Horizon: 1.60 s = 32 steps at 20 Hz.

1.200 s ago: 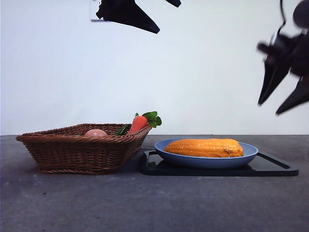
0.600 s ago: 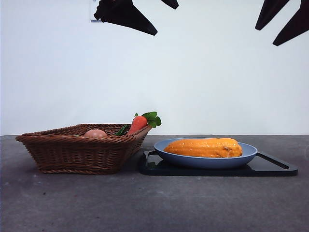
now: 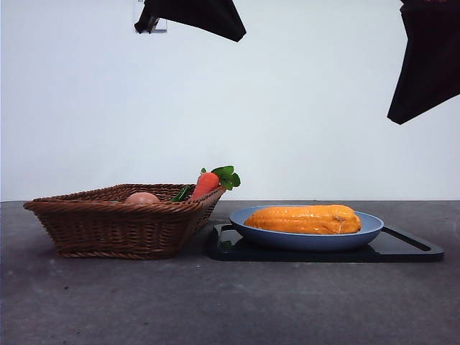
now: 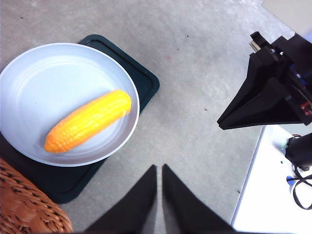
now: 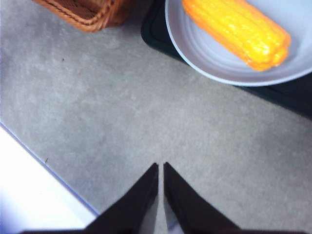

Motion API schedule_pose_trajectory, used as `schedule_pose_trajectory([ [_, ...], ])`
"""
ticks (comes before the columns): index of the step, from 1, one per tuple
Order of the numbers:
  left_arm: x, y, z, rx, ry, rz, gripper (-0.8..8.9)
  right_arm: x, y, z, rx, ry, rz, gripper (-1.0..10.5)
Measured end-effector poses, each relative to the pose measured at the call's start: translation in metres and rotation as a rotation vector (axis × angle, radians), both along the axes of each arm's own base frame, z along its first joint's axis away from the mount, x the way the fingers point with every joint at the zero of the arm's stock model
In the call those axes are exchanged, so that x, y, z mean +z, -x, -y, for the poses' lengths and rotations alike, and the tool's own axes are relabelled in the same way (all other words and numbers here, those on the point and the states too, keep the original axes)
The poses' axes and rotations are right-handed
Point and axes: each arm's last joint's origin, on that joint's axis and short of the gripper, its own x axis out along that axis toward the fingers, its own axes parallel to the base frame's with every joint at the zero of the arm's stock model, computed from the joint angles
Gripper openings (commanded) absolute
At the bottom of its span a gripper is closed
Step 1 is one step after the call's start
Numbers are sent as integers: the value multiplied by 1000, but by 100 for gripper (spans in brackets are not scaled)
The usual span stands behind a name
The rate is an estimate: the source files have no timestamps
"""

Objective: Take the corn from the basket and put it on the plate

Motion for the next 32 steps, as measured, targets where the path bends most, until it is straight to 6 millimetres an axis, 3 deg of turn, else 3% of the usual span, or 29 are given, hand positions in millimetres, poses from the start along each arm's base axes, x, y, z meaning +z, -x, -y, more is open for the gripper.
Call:
schedule_pose_trajectory([
  [16, 6, -7, -3, 8, 34, 78, 4, 7, -9, -4, 0, -46, 123, 3],
  [20, 25, -16, -37, 119, 52, 246, 4, 10, -12, -5, 0, -61, 163, 3],
  [24, 44, 7, -93, 261, 190, 550, 4, 12, -14, -5, 0, -73, 194, 3],
  [29, 3, 54, -162, 505, 210, 729, 4, 14, -16, -6, 0, -82, 218, 3],
  [32, -25, 83, -186, 667, 163, 763, 4, 14, -17, -6, 0, -86, 229, 3],
])
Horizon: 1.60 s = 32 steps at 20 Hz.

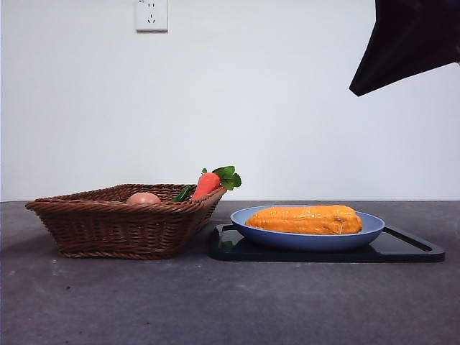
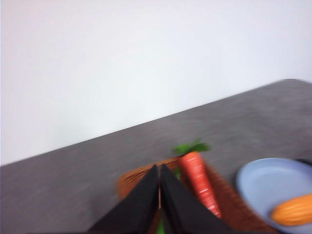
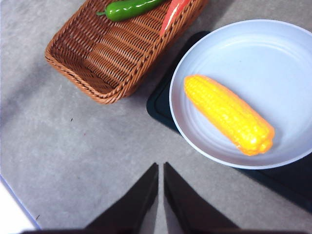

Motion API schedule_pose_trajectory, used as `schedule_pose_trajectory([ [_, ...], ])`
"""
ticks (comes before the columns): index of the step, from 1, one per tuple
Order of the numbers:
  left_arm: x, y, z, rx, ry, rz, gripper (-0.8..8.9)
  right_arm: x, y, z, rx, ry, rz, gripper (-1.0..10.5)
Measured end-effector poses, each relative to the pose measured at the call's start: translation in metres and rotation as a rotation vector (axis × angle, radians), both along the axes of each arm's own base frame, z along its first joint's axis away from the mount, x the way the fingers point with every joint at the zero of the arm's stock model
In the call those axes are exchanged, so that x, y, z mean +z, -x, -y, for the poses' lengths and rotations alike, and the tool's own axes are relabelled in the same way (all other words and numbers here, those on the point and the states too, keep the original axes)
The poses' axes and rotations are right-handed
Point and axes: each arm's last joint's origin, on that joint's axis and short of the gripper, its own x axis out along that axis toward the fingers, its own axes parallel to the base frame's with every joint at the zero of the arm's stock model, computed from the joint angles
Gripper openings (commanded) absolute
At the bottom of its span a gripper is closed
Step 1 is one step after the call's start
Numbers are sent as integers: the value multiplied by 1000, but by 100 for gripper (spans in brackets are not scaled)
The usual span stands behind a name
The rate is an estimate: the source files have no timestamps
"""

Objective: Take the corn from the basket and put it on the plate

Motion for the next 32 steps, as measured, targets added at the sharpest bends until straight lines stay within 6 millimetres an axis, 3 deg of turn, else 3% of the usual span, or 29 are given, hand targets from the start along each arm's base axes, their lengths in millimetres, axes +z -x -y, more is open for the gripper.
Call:
schedule_pose_trajectory([
  [3, -31, 23, -8, 137, 1, 16, 4, 3, -2, -1, 0, -13, 35, 3],
  [7, -83, 44, -10, 190, 2, 7, 4, 5, -4, -2, 0, -24, 64, 3],
  [11, -129, 55, -12, 230, 17, -24, 4, 6, -5, -2, 0, -29, 78, 3],
  [14, -148, 58, -12, 239, 35, -36, 4, 6, -5, -2, 0, -30, 78, 3],
  [23, -166, 69, -12, 247, 64, -118, 4, 6, -5, -2, 0, -29, 77, 3],
  [32, -166, 69, -12, 248, 66, -120, 4, 6, -5, -2, 0, -29, 77, 3],
])
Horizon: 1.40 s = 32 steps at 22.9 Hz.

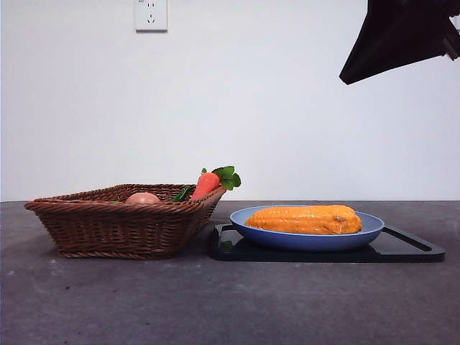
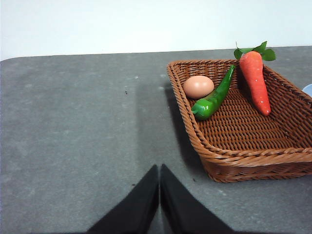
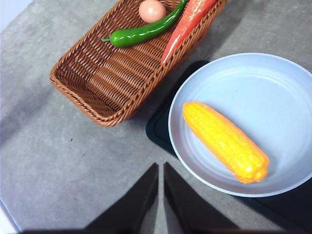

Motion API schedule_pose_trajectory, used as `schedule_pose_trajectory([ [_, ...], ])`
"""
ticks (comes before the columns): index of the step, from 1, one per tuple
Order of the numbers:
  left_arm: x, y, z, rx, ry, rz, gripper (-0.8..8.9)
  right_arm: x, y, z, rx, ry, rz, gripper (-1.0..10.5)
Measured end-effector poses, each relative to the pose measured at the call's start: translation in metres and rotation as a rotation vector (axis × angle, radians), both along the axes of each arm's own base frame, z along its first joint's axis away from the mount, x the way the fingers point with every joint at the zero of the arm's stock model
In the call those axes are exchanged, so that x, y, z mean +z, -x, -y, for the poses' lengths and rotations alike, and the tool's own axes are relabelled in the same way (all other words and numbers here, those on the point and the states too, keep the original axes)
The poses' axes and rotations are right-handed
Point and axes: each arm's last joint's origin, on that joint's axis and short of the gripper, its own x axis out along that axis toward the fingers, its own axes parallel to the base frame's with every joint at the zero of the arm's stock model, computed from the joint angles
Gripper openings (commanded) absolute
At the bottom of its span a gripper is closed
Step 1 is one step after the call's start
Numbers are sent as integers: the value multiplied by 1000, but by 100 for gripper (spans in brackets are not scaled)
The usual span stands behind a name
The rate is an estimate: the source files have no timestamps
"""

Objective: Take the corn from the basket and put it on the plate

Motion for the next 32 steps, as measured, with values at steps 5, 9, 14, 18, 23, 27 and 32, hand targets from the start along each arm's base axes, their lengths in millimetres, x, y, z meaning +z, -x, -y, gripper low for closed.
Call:
schedule_pose_trajectory([
  [5, 0, 0, 0, 0, 0, 0, 4, 0, 0, 0, 0, 0, 0, 3],
  [9, 0, 0, 0, 0, 0, 0, 4, 0, 0, 0, -2, 1, 3, 3],
  [14, 0, 0, 0, 0, 0, 0, 4, 2, -1, 2, -24, 33, 43, 3],
  [18, 0, 0, 0, 0, 0, 0, 4, 22, 16, 32, -250, 80, 306, 3],
  [23, 0, 0, 0, 0, 0, 0, 4, -2, 66, 72, -449, 42, 570, 3],
  [27, 0, 0, 0, 0, 0, 0, 4, -32, 93, 88, -568, 62, 661, 3],
  [32, 0, 0, 0, 0, 0, 0, 4, -57, 107, 93, -617, 88, 709, 3],
])
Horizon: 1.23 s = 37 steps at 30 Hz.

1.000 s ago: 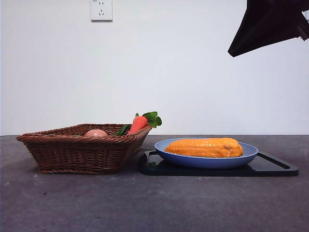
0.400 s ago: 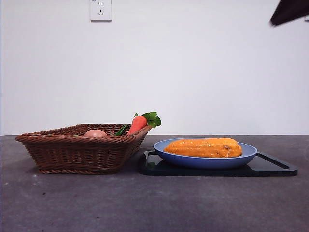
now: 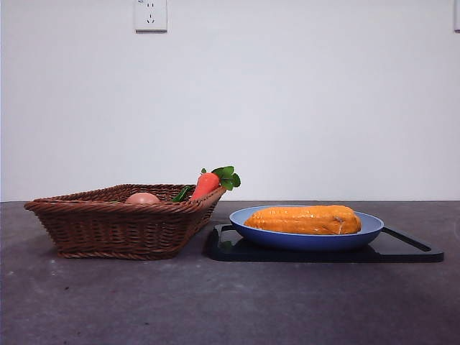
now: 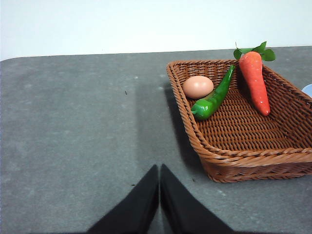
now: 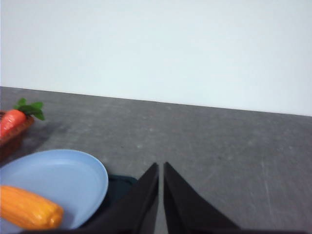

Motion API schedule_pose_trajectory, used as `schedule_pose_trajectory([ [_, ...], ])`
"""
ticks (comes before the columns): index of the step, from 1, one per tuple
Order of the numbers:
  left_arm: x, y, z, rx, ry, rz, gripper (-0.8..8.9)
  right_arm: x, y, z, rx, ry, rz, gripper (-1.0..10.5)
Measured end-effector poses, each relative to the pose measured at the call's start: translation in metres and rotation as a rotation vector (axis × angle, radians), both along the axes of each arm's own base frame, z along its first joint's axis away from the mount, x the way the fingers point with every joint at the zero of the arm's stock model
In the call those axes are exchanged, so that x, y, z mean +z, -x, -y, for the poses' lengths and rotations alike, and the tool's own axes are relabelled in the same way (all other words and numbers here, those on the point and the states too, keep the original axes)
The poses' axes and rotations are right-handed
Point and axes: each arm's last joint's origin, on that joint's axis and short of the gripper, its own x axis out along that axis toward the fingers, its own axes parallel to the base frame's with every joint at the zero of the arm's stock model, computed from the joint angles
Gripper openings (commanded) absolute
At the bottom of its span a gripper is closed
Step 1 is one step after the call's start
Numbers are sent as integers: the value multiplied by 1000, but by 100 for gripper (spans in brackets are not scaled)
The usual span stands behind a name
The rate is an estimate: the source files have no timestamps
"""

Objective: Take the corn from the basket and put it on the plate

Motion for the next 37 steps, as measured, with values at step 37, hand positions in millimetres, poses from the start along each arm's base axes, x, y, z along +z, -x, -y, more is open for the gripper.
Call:
schedule_pose_trajectory([
  [37, 0, 0, 0, 0, 0, 0, 4, -85, 3, 2, -56, -13, -113, 3],
])
